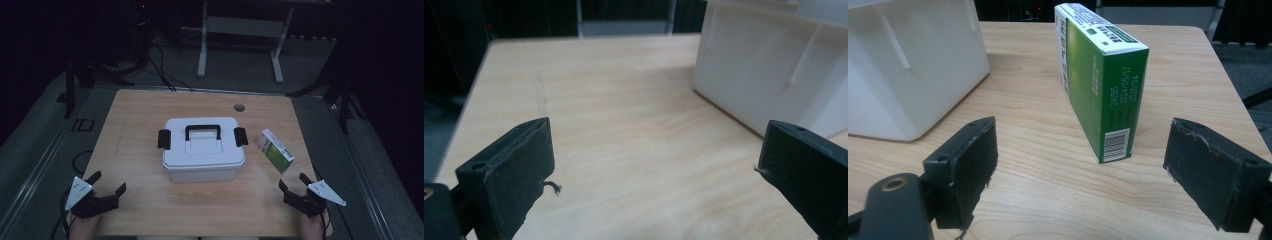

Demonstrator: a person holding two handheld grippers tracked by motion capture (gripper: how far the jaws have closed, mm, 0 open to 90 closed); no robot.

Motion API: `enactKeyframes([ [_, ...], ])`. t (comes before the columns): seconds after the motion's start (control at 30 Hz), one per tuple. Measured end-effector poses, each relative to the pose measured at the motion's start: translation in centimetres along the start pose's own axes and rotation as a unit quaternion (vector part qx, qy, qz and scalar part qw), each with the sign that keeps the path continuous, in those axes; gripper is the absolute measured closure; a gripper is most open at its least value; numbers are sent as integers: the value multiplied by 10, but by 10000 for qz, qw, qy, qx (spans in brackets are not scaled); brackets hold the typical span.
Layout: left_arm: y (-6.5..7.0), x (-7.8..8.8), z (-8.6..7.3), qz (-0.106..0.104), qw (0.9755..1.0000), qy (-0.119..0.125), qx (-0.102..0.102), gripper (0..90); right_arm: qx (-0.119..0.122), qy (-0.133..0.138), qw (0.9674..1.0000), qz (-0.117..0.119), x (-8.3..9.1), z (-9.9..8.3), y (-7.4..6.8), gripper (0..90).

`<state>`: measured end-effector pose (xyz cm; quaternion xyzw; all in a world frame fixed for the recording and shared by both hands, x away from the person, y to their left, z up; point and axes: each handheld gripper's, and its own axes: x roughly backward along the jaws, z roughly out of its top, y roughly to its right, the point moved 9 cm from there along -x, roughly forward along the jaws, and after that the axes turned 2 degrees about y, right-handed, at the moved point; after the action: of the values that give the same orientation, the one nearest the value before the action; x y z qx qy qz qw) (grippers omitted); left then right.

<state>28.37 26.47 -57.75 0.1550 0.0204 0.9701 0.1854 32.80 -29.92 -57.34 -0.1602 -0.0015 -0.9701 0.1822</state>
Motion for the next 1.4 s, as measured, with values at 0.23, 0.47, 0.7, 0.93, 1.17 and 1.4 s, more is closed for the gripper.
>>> enactKeyframes([
  [0.23,10,-3,4,-389,9991,-156,74,18,-31,-9,9998,210,0,9,-12,133],
  [0.47,16,-13,7,-486,9985,-232,-86,19,39,4,9970,770,-3,20,-35,125],
  [0.7,22,-23,7,-628,9974,-329,-157,19,285,-117,9930,1138,-19,24,-54,132],
  [0.93,26,-34,9,-744,9963,-407,-151,19,418,-191,9915,1219,-37,28,-60,133],
  [1.17,31,-47,12,-809,9951,-519,-213,19,356,-274,9910,1262,-60,32,-62,145],
  [1.4,35,-63,10,-846,9937,-675,-278,28,353,-325,9926,1117,-80,38,-62,221],
])
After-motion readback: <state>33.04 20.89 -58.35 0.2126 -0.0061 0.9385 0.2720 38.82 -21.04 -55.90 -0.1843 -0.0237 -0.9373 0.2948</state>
